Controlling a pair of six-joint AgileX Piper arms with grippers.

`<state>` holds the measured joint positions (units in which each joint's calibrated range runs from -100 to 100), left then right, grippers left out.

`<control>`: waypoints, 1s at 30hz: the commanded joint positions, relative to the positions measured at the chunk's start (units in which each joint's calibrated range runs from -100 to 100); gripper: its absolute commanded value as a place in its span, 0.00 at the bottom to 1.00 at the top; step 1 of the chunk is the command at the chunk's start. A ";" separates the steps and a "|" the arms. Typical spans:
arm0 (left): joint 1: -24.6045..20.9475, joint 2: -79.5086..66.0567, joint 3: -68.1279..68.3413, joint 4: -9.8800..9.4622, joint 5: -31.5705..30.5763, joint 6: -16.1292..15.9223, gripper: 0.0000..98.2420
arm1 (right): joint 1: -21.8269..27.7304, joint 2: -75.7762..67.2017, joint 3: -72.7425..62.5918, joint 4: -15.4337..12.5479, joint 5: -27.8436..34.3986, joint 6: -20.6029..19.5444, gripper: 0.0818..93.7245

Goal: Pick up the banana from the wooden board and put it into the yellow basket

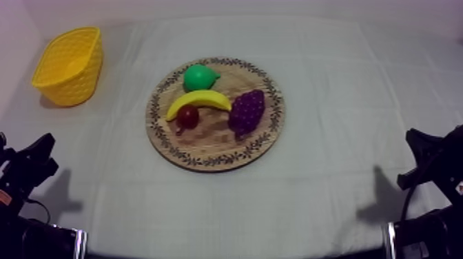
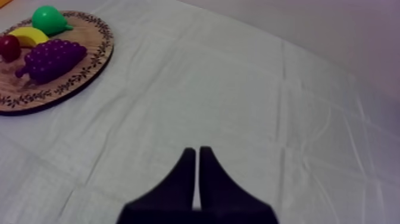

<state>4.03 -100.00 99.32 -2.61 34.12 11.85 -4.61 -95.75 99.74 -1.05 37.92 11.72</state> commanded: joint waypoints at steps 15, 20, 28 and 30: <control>-0.02 0.00 0.01 0.00 0.00 -0.01 0.00 | 0.02 -0.01 0.04 0.00 -0.02 -0.05 0.00; -0.02 0.22 -1.62 0.11 3.05 -1.91 0.00 | 0.02 -0.01 0.04 0.00 -0.02 -0.05 0.00; -0.42 11.00 -9.09 0.02 5.04 -0.29 0.00 | 0.02 -0.01 0.04 0.00 -0.02 -0.07 0.00; -0.47 15.87 -13.38 -0.17 6.80 0.78 0.00 | 0.02 -0.01 0.04 0.00 -0.02 -0.07 0.00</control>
<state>3.56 -89.48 89.96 -2.73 39.83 11.91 -4.61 -95.75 99.74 -1.05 37.92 11.67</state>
